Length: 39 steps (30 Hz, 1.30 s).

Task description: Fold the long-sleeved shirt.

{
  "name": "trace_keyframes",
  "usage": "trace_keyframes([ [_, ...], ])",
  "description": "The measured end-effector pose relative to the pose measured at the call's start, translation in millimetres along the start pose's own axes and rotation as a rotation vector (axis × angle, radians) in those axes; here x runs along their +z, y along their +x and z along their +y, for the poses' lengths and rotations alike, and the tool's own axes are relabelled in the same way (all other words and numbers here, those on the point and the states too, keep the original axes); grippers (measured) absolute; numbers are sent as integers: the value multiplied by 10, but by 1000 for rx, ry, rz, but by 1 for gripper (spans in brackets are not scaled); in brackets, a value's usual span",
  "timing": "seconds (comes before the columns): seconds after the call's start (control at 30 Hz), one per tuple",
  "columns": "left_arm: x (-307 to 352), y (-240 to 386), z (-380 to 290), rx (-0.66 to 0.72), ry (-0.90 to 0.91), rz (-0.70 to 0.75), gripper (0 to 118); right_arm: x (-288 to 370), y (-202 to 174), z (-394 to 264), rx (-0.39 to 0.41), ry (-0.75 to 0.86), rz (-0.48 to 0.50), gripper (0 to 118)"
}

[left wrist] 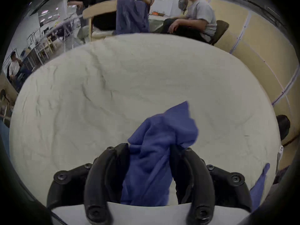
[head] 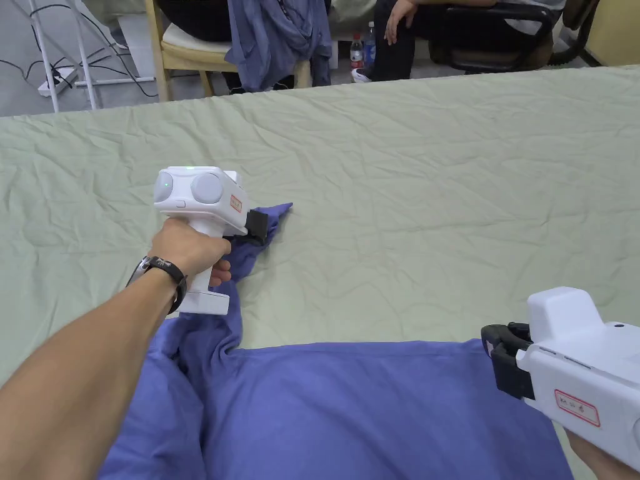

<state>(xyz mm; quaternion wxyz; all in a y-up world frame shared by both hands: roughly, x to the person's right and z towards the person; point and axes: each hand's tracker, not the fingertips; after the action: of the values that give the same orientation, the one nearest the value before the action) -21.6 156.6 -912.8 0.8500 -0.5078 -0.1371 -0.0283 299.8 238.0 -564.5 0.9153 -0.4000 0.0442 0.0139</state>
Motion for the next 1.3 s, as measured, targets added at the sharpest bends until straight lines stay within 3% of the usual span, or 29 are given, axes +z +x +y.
trace_keyframes([
  [0.17, 37, 21, -152, -24, 95, 1, 46, -43, 16, -13, -3, -17, 3, 0],
  [0.2, 64, 36, -156, -25, 98, 12, 36, -31, 10, -14, -7, -13, 1, 0],
  [0.23, 99, 52, -150, -19, 101, 22, 5, 2, -2, -14, -9, -11, 1, 0],
  [0.37, 347, -18, -155, 21, 154, -21, 5, 177, -35, -22, -8, -2, 4, 0],
  [0.57, 1235, -125, -476, 75, 342, 4, 5, 527, -111, 35, -35, 42, 10, 0],
  [0.9, 2581, -58, -2170, 189, 538, 0, 5, 1296, -524, -140, -38, 124, 62, 0],
  [1.17, 2383, -187, -3412, 396, 389, -33, 5, 1619, -771, -393, -25, 128, 101, 0],
  [1.3, 2189, -204, -3634, 387, 310, -16, 5, 1654, -789, -449, -18, 116, 100, 0],
])
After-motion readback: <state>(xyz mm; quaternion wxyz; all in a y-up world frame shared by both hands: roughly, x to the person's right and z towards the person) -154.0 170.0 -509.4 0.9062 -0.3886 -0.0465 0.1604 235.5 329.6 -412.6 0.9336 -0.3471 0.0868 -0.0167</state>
